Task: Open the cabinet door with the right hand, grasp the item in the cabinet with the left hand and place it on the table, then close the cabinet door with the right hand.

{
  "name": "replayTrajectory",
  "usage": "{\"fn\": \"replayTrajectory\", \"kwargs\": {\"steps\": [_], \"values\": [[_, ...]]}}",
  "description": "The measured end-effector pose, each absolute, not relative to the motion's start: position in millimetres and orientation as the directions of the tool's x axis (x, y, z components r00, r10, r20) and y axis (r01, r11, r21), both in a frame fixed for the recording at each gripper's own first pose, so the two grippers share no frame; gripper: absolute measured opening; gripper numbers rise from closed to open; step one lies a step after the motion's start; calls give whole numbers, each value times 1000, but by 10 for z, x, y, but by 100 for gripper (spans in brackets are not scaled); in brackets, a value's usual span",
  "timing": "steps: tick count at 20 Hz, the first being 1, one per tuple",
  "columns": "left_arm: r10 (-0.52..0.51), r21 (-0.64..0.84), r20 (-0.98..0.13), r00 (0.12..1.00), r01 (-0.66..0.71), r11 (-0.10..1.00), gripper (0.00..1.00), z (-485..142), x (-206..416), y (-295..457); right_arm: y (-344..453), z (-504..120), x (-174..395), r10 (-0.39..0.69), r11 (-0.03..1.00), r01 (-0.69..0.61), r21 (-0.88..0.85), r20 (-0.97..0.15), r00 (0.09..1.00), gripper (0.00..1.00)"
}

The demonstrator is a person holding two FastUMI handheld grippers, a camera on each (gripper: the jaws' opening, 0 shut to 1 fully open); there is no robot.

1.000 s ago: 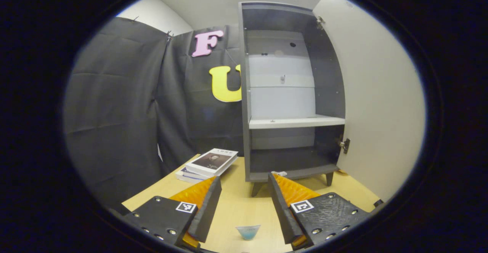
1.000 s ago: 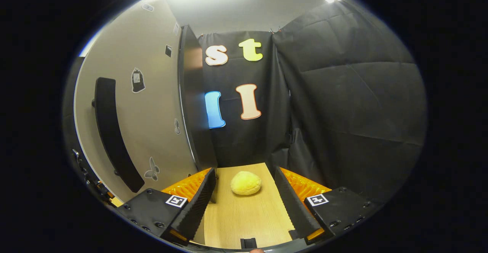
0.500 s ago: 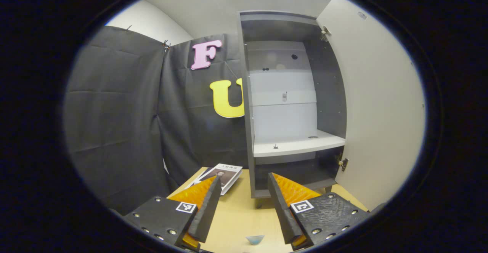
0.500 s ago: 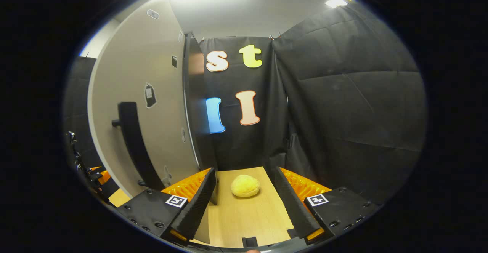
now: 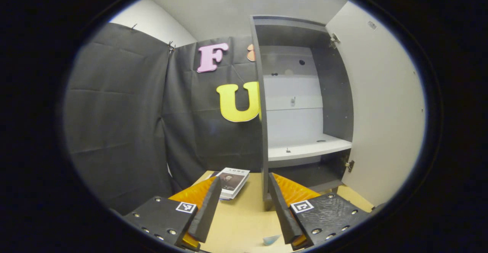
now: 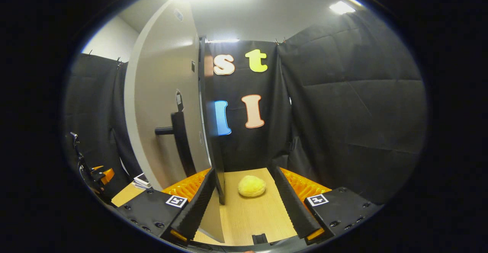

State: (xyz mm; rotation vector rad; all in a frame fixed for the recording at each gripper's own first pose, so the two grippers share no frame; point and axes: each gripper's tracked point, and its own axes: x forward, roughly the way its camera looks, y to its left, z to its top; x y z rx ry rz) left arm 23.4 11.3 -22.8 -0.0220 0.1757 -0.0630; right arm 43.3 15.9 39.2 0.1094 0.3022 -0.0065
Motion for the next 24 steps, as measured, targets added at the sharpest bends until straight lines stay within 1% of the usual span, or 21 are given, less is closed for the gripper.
{"fn": "replayTrajectory", "kwargs": {"steps": [4, 5, 6, 7, 10, 11, 13, 15, 16, 17, 18, 19, 24], "values": [[-73, -57, -180, 981, 63, 996, 74, -325, 245, 336, 174, 435, 358, -66, 997, 73, 16, -283, 957, 97], [-75, -65, -179, 981, 65, 996, 74, -334, 256, 395, 190, 435, 352, -75, 997, 82, 14, -283, 956, 92], [-80, -75, -176, 981, 68, 995, 75, -340, 256, 437, 215, 433, 349, -81, 996, 90, 19, -285, 955, 97], [-85, -84, -175, 981, 71, 994, 75, -342, 261, 483, 246, 434, 340, -83, 995, 95, 28, -286, 955, 92], [-96, -99, -172, 980, 80, 992, 74, -363, 291, 630, 330, 433, 341, -88, 993, 107, 48, -287, 954, 92], [-98, -96, -172, 980, 83, 992, 74, -377, 293, 682, 352, 445, 334, -94, 993, 112, 47, -284, 954, 96], [-105, -90, -170, 980, 91, 992, 74, -388, 304, 773, 412, 451, 330, -103, 992, 120, 45, -278, 955, 97], [-112, -83, -165, 980, 99, 992, 74, -387, 309, 865, 481, 440, 314, -103, 991, 123, 57, -275, 956, 96], [-115, -84, -163, 980, 102, 991, 74, -387, 312, 913, 527, 438, 314, -100, 990, 122, 67, -273, 957, 92], [-119, -86, -160, 980, 106, 991, 75, -393, 315, 945, 580, 441, 298, -95, 990, 119, 75, -272, 957, 96], [-123, -90, -159, 980, 110, 990, 74, -405, 316, 976, 630, 438, 292, -89, 990, 115, 81, -272, 958, 92], [-128, -93, -156, 979, 115, 989, 74, -405, 319, 1002, 674, 441, 290, -84, 990, 111, 84, -270, 959, 96], [-149, -87, -142, 979, 137, 987, 74, -419, 319, 1143, 967, 473, 266, -52, 993, 78, 86, -265, 963, 97]]}}
